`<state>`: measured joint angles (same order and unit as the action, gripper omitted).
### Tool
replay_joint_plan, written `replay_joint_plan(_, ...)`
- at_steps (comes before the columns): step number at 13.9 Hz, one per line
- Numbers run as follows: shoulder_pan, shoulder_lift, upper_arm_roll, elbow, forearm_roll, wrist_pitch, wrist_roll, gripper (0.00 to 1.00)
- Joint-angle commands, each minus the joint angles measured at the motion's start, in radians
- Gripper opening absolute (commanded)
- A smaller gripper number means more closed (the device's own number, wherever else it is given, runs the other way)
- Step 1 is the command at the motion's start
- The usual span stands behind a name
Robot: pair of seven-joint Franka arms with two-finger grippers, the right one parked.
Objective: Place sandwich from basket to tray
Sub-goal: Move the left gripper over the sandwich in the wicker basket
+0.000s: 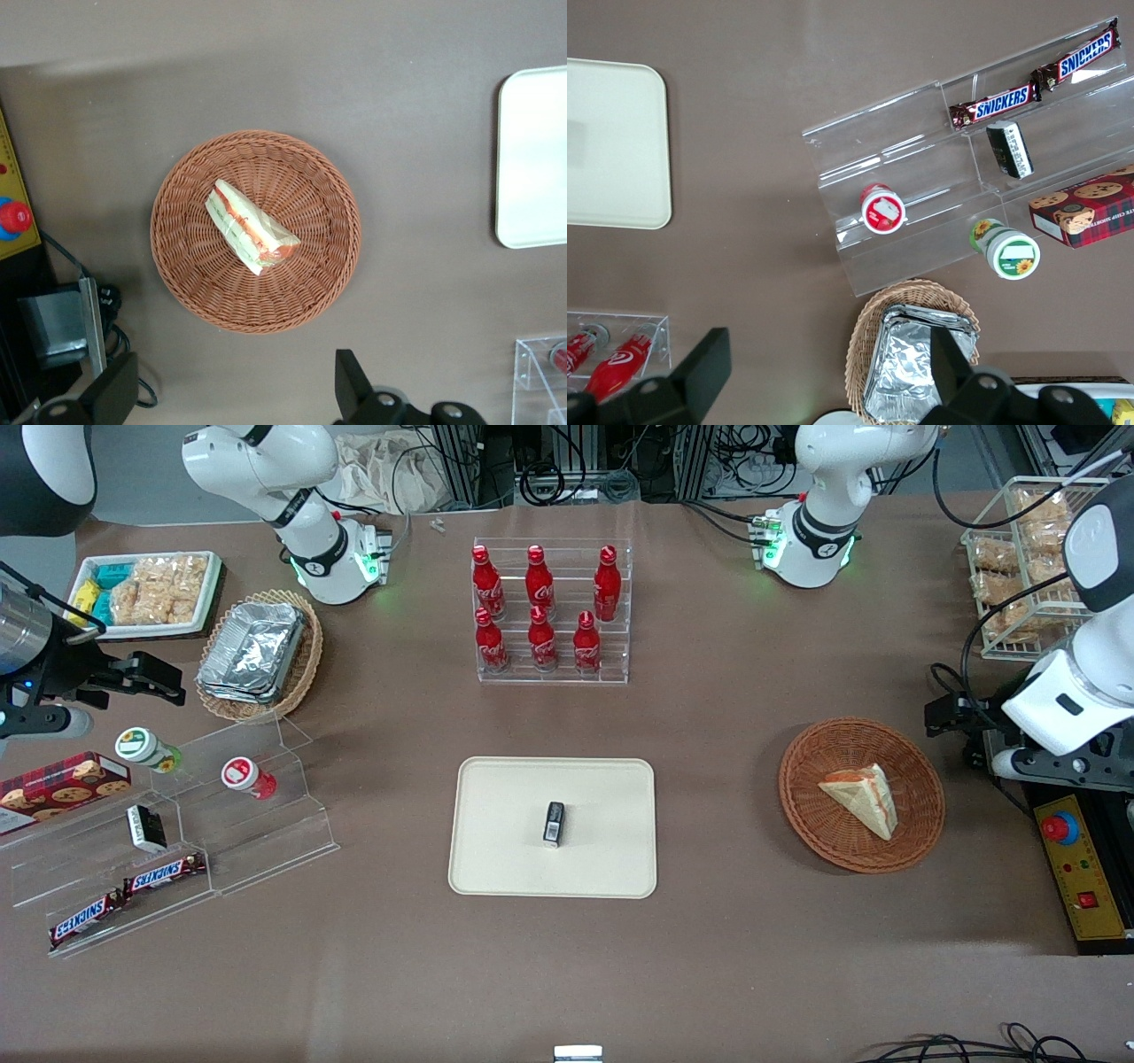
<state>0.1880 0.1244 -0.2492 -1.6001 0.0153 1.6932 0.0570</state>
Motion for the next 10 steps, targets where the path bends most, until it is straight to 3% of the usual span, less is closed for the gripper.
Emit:
replay_joint_plan(1, -0.005, 0.011, -0.002, 0.023, 0.006, -0.03, -0.061, 1.0)
replay_joint_plan(5, -0.01, 0.027, -0.002, 0.022, 0.008, -0.03, -0.074, 1.0)
replay_joint_plan(8, -0.002, 0.018, 0.004, -0.073, 0.018, 0.032, -0.164, 1.0)
replay_joint_plan(10, 0.004, 0.008, 0.007, -0.194, 0.018, 0.173, -0.369, 1.0)
